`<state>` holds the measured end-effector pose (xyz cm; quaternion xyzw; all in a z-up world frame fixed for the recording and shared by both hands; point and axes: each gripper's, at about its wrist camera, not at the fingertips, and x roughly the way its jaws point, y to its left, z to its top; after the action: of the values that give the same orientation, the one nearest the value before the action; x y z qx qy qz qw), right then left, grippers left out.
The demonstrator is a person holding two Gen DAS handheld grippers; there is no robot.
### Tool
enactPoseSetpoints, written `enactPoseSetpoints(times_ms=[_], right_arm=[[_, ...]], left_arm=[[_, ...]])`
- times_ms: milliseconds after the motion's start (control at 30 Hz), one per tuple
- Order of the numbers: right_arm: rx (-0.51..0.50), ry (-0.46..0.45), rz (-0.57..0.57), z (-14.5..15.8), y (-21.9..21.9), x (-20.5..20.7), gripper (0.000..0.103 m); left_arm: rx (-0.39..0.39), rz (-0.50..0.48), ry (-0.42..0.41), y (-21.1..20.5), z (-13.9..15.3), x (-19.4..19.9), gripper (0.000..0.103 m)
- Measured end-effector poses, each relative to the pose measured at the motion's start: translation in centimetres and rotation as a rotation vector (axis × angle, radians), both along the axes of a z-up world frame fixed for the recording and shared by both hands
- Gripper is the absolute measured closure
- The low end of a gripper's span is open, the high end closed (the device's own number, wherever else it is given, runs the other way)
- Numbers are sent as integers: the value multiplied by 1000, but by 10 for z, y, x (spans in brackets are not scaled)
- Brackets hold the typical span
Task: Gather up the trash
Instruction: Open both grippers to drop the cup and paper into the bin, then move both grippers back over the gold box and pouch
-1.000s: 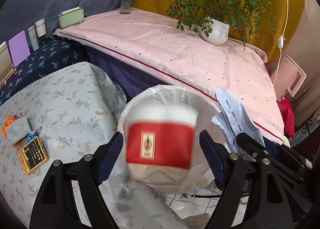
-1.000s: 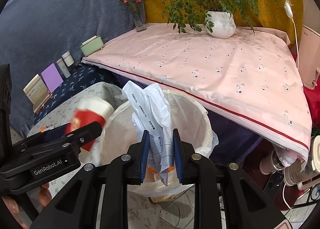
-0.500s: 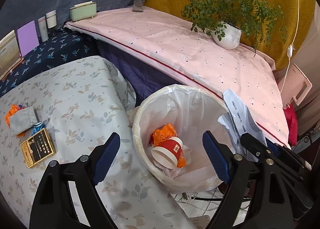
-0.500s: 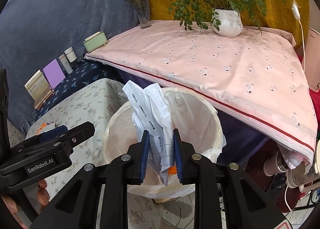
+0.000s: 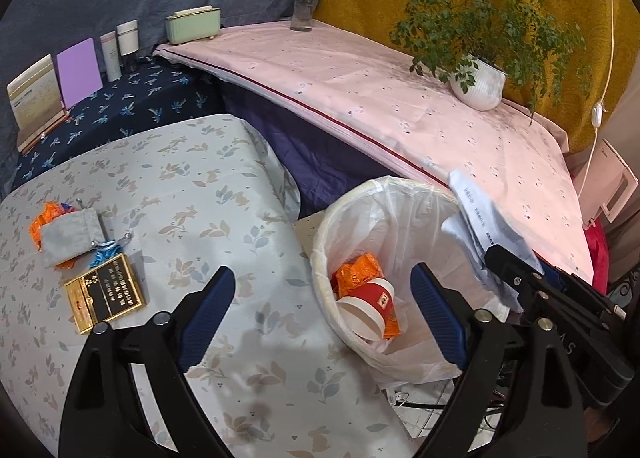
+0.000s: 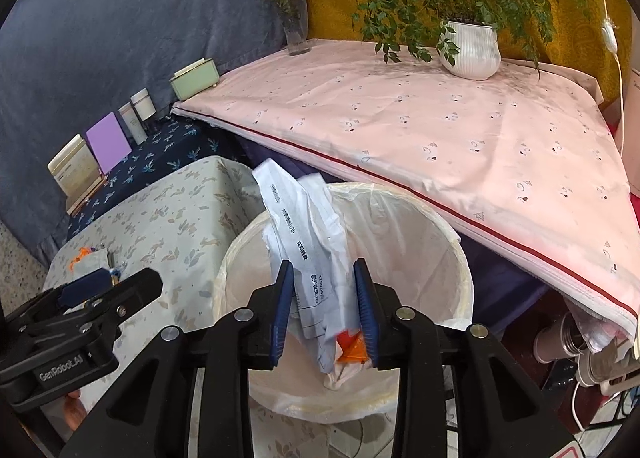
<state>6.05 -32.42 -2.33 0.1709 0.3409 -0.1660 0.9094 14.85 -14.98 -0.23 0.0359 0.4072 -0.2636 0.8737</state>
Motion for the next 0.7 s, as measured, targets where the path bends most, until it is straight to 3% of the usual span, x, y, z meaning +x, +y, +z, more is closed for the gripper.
enactPoseSetpoints(times_ms=[200, 700], right_arm=[[-8, -15, 0, 6, 8, 7, 56], [-37, -14, 52, 14, 41, 17, 48]], left_arm=[[-7, 47, 2, 15, -2, 6, 14], [-17, 121, 21, 51, -6, 13, 14]])
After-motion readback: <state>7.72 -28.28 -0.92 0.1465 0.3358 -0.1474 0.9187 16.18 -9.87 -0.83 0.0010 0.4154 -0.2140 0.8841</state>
